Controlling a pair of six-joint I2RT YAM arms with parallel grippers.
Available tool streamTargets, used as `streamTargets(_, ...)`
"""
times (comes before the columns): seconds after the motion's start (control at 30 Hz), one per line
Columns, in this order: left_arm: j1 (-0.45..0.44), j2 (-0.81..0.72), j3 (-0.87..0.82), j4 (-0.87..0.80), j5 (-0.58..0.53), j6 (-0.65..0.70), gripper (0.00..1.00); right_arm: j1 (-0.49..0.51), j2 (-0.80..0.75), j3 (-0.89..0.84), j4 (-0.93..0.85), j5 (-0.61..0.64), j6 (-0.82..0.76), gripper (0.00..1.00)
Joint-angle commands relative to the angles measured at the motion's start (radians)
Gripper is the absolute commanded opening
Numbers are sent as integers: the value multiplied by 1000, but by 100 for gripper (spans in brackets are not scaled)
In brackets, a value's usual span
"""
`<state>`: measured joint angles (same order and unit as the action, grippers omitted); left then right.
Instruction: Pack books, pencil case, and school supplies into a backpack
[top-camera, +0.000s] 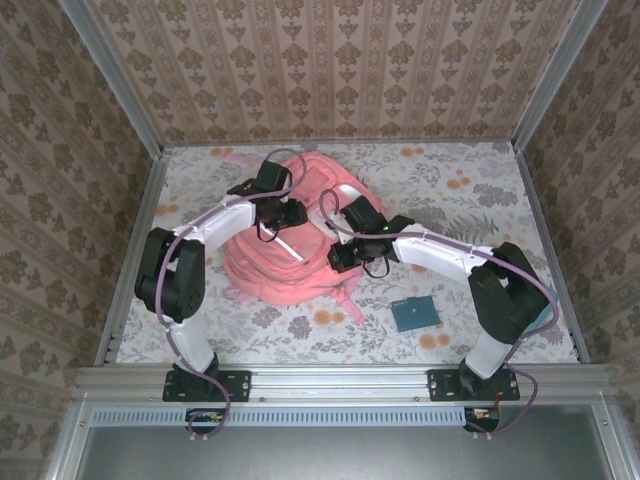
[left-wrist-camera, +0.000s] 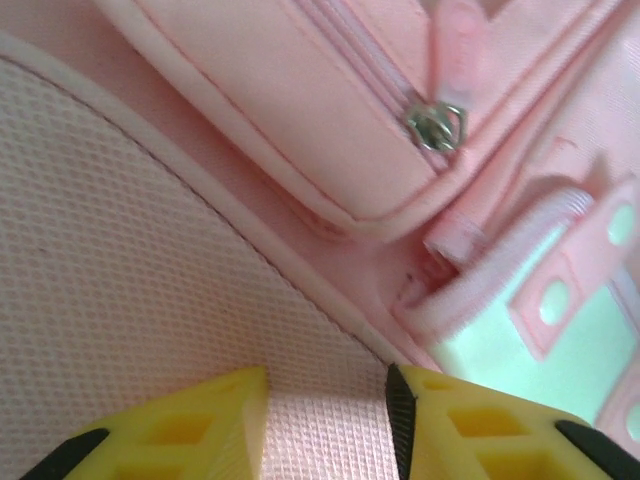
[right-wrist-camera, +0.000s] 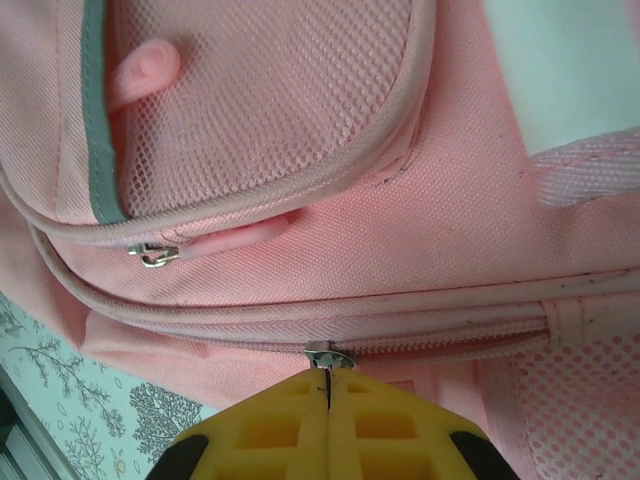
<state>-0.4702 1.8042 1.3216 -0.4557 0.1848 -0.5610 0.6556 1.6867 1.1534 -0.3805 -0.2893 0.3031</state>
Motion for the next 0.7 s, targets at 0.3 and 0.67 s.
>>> streamTargets(0.3,-14,-160,-113,-88,142,176,20,-23,-90,-9,6,50,132,0)
streamTargets(0.67,-84,-9,-105,-24,97,56,8,-17,-76,-33,-54,126,143,12)
